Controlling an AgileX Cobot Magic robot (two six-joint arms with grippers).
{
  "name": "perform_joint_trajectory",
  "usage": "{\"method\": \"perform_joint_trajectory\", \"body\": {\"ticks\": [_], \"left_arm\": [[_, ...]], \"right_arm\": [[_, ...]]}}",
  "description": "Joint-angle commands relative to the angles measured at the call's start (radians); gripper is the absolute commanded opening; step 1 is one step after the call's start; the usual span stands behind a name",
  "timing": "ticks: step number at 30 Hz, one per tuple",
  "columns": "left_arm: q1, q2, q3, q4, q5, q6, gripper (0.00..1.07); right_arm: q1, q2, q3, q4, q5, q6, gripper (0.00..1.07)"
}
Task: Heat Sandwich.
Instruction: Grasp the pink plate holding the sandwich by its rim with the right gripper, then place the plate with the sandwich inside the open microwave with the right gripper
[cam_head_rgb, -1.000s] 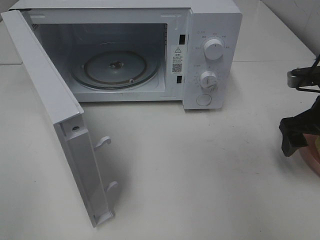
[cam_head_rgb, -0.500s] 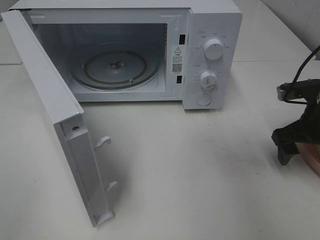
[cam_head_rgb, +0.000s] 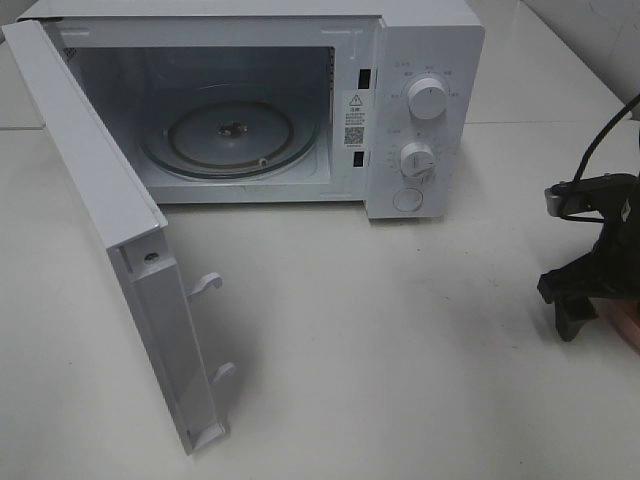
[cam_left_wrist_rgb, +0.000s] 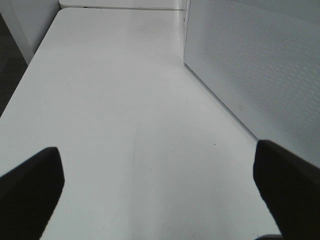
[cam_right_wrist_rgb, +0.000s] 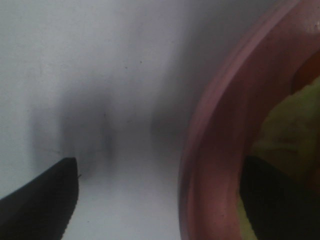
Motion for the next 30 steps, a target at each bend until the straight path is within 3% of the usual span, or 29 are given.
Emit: {"method": "perform_joint_trajectory", "body": {"ticks": [1, 3, 5, 6, 7, 9, 30], "left_arm": [[0.006, -0.019, 0.0, -0.005, -0.01, -0.001, 0.98], [0.006, -0.019, 0.0, -0.005, -0.01, -0.001, 0.98], [0.006, -0.019, 0.0, -0.005, -0.01, -0.001, 0.98], [0.006, -0.019, 0.0, -0.005, -0.01, -0.001, 0.98], [0.006, -0.019, 0.0, -0.005, -0.01, -0.001, 0.98], [0.006, -0.019, 0.0, -0.005, -0.01, -0.001, 0.98], [0.006, -0.019, 0.0, -0.005, -0.01, -0.001, 0.98]], "right_arm": [[-0.005, 0.002, -0.001, -0.011, 0.007, 0.022, 0.67], [-0.005, 0.002, -0.001, -0.013, 0.007, 0.045, 0.46], [-0.005, 0.002, -0.001, -0.014, 0.007, 0.05, 0.4], [-0.005, 0.002, -0.001, -0.016, 0.007, 0.053, 0.31], [-0.005, 0.002, -0.001, -0.021, 0.007, 0.053, 0.15], [-0.005, 0.002, -0.001, -0.021, 0.007, 0.053, 0.0], [-0.001, 0.002, -0.001, -0.044, 0.013, 0.06, 0.0]]}}
